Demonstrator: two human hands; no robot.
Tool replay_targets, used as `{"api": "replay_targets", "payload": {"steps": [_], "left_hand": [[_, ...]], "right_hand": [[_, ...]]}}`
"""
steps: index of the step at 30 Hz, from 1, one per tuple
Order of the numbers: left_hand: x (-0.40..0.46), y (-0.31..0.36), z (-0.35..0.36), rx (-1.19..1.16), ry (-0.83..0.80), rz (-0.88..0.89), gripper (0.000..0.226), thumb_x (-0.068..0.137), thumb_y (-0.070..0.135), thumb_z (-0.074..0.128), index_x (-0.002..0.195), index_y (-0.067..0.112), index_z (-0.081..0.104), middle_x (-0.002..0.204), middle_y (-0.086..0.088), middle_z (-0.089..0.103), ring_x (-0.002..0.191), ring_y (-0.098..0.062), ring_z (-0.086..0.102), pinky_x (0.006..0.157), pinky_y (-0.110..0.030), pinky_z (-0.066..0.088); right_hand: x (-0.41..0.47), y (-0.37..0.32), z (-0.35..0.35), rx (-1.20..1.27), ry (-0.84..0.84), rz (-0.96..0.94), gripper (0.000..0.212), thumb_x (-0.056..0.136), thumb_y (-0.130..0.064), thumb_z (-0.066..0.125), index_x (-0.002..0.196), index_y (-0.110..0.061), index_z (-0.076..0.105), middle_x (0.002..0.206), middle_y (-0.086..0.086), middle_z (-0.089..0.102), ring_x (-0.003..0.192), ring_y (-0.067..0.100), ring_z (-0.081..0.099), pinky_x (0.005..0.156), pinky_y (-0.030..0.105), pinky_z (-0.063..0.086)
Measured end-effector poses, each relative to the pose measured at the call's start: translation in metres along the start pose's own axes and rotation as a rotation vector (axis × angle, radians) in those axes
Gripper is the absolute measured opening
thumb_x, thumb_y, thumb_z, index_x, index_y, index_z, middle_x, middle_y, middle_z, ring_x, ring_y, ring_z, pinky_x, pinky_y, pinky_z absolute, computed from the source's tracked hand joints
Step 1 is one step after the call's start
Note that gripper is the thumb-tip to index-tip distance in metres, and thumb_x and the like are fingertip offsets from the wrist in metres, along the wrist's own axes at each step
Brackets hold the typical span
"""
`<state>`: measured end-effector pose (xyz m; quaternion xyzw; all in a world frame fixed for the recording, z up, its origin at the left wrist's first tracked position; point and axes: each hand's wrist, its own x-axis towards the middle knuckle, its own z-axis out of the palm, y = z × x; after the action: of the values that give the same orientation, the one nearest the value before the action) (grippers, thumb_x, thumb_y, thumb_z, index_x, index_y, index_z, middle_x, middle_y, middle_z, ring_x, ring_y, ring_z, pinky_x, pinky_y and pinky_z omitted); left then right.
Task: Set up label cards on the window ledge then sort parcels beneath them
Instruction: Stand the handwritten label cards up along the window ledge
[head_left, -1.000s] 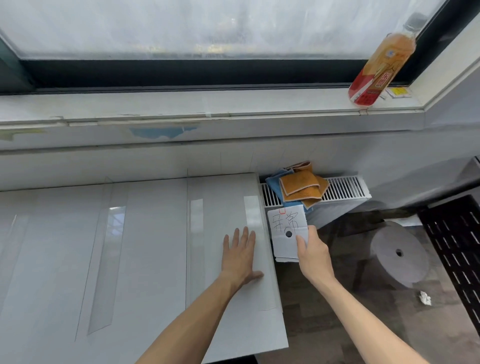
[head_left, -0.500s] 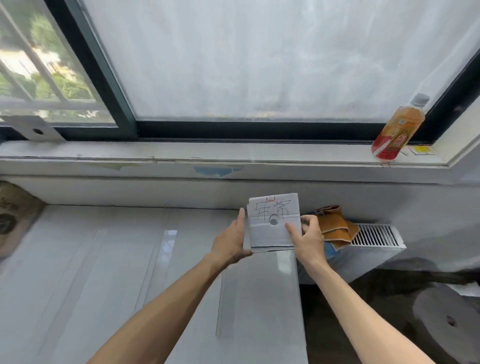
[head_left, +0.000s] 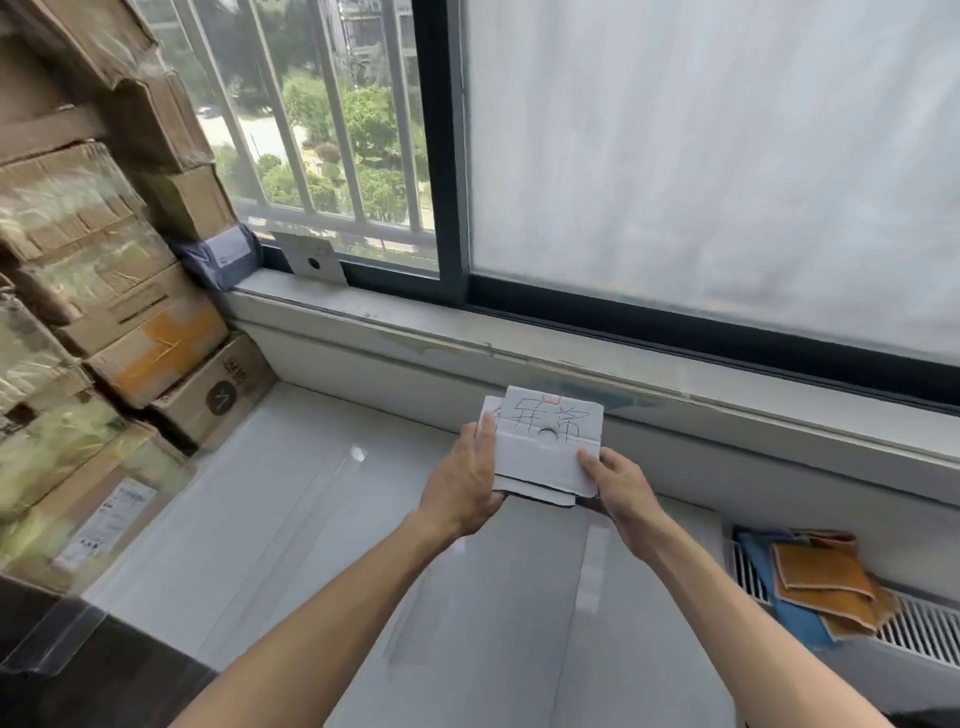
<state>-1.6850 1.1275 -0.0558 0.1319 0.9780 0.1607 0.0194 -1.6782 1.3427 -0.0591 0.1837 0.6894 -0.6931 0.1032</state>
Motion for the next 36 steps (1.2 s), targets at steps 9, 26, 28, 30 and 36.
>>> {"api": "replay_targets", "payload": {"steps": [9,26,28,30,36], "left_hand": [[0.010,-0.160,-0.033,0.084,-0.021,-0.089,0.097,0.090,0.041,0.059,0.157,0.010,-0.005,0.146,-0.008,0.026,0.113,-0.030,0.047,0.072,-0.041,0.049],[0.057,-0.277,-0.051,-0.054,-0.014,-0.026,0.078,0.100,0.034,0.049,0.159,0.015,0.001,0.141,-0.011,0.030,0.108,-0.034,0.050,0.080,-0.047,0.051],[0.060,-0.280,-0.050,-0.070,0.005,0.030,0.070,0.100,0.021,0.049,0.159,0.022,0.011,0.143,-0.011,0.032,0.112,-0.035,0.048,0.080,-0.047,0.050],[0.066,-0.284,-0.051,-0.052,0.033,0.093,0.068,0.098,0.013,0.049,0.158,0.024,0.020,0.144,-0.012,0.033,0.115,-0.036,0.045,0.082,-0.047,0.050],[0.084,-0.305,-0.048,-0.021,0.075,0.228,0.072,0.091,0.007,0.058,0.155,0.024,0.029,0.145,-0.019,0.036,0.122,-0.039,0.045,0.088,-0.045,0.051]], "right_hand": [[0.050,-0.065,0.087,-0.197,-0.131,-0.096,0.005,0.097,-0.007,0.063,0.098,-0.005,0.068,0.087,0.010,0.068,0.066,0.016,0.061,0.060,0.021,0.054],[0.159,-0.155,0.213,-0.671,0.242,-0.382,0.016,0.099,-0.015,0.052,0.095,-0.013,0.068,0.082,0.002,0.073,0.079,0.018,0.071,0.065,0.027,0.050],[0.169,-0.156,0.218,-0.696,0.268,-0.369,0.019,0.098,-0.014,0.049,0.097,-0.011,0.068,0.085,0.004,0.073,0.082,0.022,0.070,0.067,0.027,0.047],[0.180,-0.157,0.224,-0.694,0.300,-0.364,0.021,0.098,-0.015,0.048,0.099,-0.011,0.069,0.089,0.007,0.073,0.084,0.024,0.068,0.071,0.029,0.046],[0.206,-0.165,0.233,-0.676,0.338,-0.354,0.023,0.098,-0.013,0.046,0.098,-0.012,0.069,0.094,0.009,0.072,0.087,0.027,0.066,0.076,0.031,0.048]]}}
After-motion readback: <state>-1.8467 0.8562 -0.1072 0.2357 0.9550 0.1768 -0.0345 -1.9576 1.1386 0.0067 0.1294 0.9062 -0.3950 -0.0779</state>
